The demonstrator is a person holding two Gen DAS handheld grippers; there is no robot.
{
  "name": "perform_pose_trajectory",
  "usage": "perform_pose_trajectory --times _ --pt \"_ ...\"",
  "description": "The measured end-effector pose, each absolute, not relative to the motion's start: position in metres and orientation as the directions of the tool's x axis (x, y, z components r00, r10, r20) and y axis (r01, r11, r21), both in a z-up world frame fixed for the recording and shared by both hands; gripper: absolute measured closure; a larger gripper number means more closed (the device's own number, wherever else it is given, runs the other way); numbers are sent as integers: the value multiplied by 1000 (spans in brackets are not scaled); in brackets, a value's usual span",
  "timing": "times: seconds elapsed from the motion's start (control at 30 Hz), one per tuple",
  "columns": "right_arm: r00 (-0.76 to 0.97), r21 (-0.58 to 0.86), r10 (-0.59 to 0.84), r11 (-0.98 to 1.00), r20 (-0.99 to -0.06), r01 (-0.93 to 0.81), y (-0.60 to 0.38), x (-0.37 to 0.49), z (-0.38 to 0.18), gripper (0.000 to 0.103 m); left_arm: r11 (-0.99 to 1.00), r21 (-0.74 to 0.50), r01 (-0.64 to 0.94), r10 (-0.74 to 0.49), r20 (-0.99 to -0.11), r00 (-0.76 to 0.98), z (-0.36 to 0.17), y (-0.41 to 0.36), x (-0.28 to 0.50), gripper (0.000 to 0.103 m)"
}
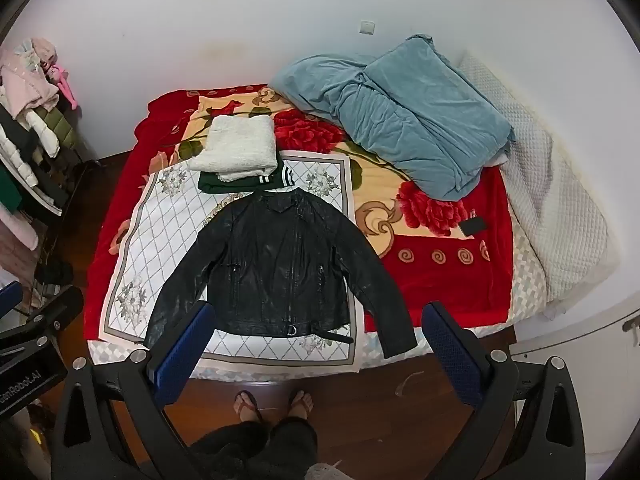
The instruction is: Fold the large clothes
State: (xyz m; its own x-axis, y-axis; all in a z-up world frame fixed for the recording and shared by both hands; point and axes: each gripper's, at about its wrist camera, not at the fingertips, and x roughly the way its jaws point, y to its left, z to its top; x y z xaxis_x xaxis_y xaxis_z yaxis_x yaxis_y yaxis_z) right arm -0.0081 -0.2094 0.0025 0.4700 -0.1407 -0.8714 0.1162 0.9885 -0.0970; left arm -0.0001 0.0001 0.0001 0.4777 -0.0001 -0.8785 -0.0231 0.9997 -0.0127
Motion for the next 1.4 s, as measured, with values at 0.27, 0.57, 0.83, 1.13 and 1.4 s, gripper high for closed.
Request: perform_pose_trajectory --times 0.27,0.57,0.83,1.13,1.4 --pt "470 -111 -154 987 -869 119 -209 -7 4 0 1000 -8 -26 5 -882 471 0 0 0 0" --pt "467 -112 -154 987 -871 116 -210 -4 3 0 999 -20 -26 -6 -883 469 -5 -7 -5 0" --pt "465 -114 -155 987 -872 116 -210 -1 4 0 999 -23 -27 -8 -885 466 -6 -6 -6 0" --pt "465 -117 -157 986 -871 115 -210 0 5 0 999 -25 -26 -10 -886 464 -6 -5 -3 0" --pt "462 -117 -159 986 -873 117 -210 0 6 0 999 -24 -28 -9 -887 462 -8 -7 0 0"
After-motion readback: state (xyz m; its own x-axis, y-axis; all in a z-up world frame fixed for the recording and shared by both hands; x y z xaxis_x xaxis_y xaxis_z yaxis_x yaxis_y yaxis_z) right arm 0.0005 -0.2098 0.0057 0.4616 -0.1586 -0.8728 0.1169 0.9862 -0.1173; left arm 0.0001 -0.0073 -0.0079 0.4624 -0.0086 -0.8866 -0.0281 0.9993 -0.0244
